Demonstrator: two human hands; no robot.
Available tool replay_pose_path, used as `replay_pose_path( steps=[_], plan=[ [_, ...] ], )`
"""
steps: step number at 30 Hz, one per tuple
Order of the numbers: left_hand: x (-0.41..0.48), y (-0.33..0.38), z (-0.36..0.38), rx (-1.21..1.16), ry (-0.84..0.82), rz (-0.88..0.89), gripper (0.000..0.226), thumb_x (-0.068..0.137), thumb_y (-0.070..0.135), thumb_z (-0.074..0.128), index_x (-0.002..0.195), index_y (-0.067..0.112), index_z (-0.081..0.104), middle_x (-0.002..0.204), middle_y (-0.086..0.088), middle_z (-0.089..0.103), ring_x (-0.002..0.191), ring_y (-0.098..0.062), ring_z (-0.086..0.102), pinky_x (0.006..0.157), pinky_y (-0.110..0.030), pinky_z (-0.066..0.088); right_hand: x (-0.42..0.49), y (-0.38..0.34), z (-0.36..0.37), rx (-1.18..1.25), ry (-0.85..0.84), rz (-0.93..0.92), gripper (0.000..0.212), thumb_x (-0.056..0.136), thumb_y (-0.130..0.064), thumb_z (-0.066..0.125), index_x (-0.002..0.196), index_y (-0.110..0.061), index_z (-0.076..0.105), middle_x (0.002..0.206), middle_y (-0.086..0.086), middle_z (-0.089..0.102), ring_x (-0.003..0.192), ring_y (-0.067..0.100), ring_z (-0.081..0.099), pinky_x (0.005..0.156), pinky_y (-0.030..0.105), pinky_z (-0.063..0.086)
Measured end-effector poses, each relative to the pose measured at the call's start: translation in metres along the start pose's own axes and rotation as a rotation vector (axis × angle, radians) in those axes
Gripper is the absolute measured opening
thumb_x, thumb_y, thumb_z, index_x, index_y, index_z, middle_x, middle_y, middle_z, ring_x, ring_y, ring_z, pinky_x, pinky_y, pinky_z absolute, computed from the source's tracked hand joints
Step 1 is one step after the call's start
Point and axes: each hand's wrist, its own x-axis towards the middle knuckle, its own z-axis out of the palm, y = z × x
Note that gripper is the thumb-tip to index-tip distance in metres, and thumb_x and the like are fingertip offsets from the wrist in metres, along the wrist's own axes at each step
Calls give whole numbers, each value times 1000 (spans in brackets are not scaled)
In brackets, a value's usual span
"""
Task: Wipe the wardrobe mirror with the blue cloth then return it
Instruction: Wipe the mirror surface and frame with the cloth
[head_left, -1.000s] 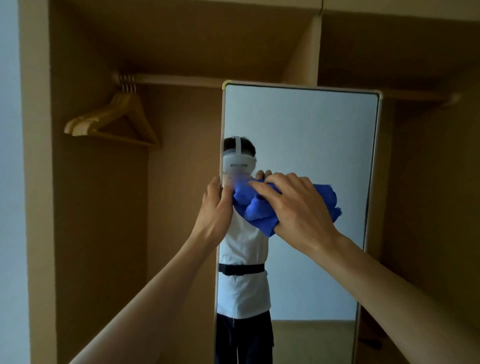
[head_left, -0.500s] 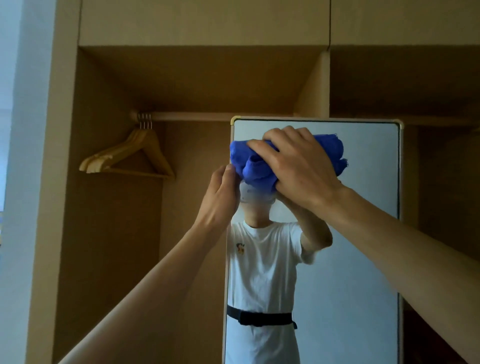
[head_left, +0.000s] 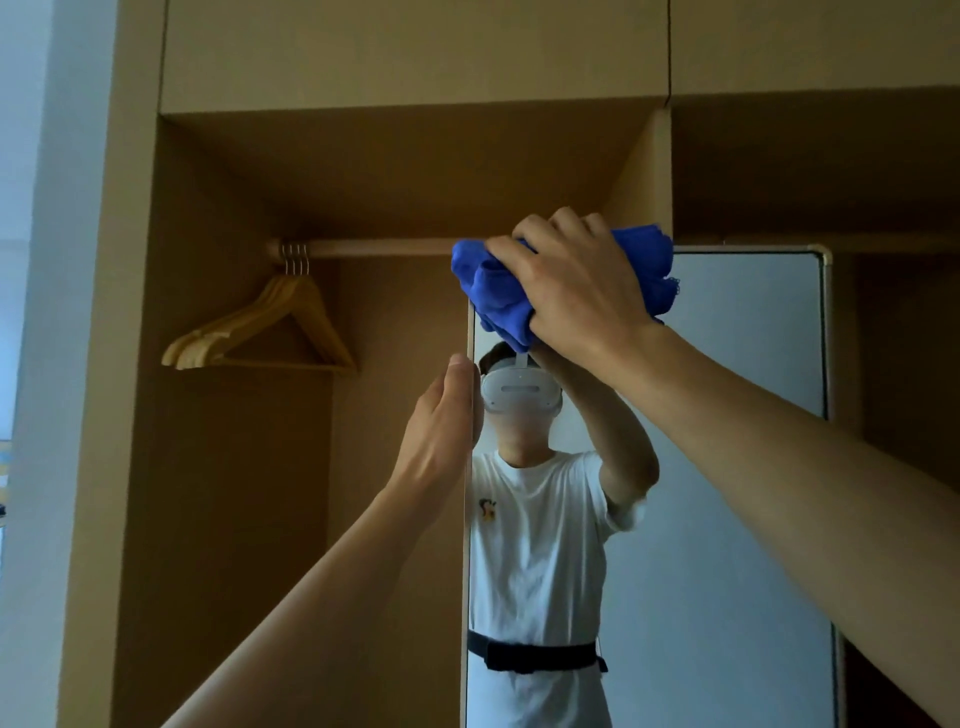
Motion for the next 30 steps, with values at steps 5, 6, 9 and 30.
replay_pose_path(
  steps=[5, 6, 9, 30],
  plan=[
    [-6, -19, 3, 11, 40, -46, 86, 81, 78, 29, 105, 2, 62, 102, -23, 69, 100, -42, 66, 98, -59, 51, -9, -6, 4, 49, -2, 48, 47, 85, -16, 60, 131, -21, 53, 120, 4, 60, 103, 32, 52, 87, 44, 36],
    [-9, -24, 3, 17, 42, -54, 87, 81, 78, 28, 104, 2, 62, 103, -23, 69, 103, -43, 65, 98, -59, 51, -11, -9, 4, 60, -10, 46, 46, 84, -16, 61, 129, -22, 55, 120, 4, 61, 103, 32, 52, 87, 45, 36],
    [-16, -35, 2, 22, 56, -66, 85, 85, 74, 26, 105, 0, 63, 104, -24, 69, 103, -43, 65, 98, -60, 51, -24, -17, 5, 84, -40, 43, 47, 81, -18, 61, 128, -22, 56, 118, 3, 62, 104, 33, 52, 88, 45, 36],
    [-92, -133, -6, -33, -25, -255, 59, 101, 65, 19, 91, 44, 72, 103, 6, 77, 102, -11, 70, 101, -47, 51, -175, -115, 16, 224, -173, 82, 58, 71, -9, 66, 128, -16, 59, 121, 5, 63, 104, 33, 55, 88, 44, 40]
  ],
)
